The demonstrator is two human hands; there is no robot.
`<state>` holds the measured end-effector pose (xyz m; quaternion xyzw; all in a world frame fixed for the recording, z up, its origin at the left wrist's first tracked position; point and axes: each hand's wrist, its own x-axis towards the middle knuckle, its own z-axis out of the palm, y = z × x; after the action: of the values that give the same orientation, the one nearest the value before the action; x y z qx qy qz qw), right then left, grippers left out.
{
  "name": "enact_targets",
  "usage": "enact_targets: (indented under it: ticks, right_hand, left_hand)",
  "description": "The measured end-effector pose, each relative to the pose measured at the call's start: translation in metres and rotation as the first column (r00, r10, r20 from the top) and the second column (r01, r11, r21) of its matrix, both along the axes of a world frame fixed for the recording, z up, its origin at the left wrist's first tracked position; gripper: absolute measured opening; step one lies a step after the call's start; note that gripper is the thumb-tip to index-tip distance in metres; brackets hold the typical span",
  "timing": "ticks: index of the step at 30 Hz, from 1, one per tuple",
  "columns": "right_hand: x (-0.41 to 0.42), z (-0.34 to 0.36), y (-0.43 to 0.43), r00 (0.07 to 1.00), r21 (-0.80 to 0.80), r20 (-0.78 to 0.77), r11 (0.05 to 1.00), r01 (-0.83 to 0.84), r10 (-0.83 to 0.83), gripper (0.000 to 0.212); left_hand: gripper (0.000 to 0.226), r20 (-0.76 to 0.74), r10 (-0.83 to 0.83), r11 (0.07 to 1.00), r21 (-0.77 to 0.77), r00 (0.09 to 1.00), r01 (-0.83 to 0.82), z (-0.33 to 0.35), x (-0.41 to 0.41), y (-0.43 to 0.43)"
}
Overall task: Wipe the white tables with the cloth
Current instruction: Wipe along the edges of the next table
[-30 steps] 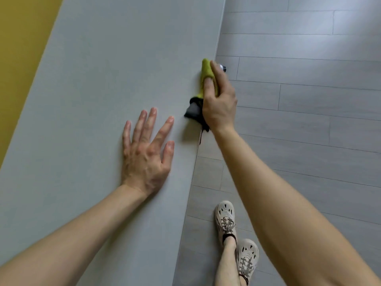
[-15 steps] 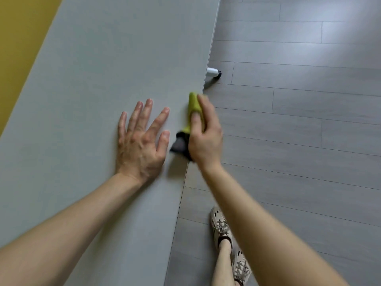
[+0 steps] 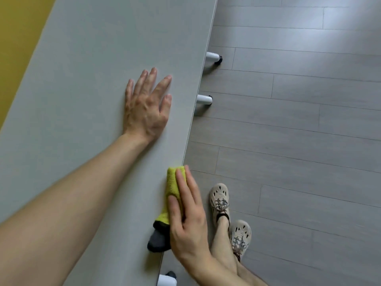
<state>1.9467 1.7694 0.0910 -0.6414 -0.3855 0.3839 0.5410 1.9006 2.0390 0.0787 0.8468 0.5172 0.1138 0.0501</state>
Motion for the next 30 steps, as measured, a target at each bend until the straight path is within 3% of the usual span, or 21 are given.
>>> enact_targets:
  ticks: [4,7,10,14,17,19,26,30]
  right_hand:
    - [0.038,-0.006,0.087,0.997,0.027,0.014,0.997,0.075,-0.075,0.05]
    - [0.081,-0.002,0.161,0.99,-0.043,0.008,0.989,0.139,-0.139,0.053]
    - [0.091,-0.006,0.176,0.994,-0.076,0.013,0.991,0.111,-0.11,0.057]
    - [0.015,-0.001,0.068,0.989,-0.034,0.045,0.99,0.14,-0.138,0.055]
    - [-0.05,0.003,-0.061,0.999,-0.025,0.042,0.999,0.022,-0.021,0.056]
    - [-0.059,0.003,-0.09,0.999,-0.038,0.036,0.999,-0.03,0.031,0.057]
    - [0.042,-0.006,0.126,0.971,-0.061,0.033,0.969,0.24,-0.238,0.056]
    - [0.037,-0.009,0.123,0.969,-0.043,-0.013,0.968,0.247,-0.248,0.056]
  left_hand:
    - [0.056,0.018,-0.053,0.998,-0.036,0.998,0.054,0.001,-0.027,-0.051]
    - [0.055,0.017,-0.071,0.992,-0.1,0.997,0.072,0.009,-0.072,-0.125]
    - [0.057,-0.028,-0.04,0.993,-0.11,0.999,0.037,0.015,-0.126,-0.199]
    - [0.057,-0.074,0.009,0.997,-0.079,0.997,-0.014,0.011,-0.156,-0.25]
    - [0.057,-0.064,0.012,0.999,-0.041,0.998,-0.014,0.008,-0.152,-0.252]
    - [0.057,-0.054,0.006,1.0,-0.03,0.999,-0.008,0.005,-0.152,-0.252]
    - [0.057,-0.032,0.023,1.0,-0.016,0.999,-0.023,0.005,-0.151,-0.251]
    - [0.057,-0.026,0.015,1.0,-0.008,1.0,-0.015,0.005,-0.152,-0.251]
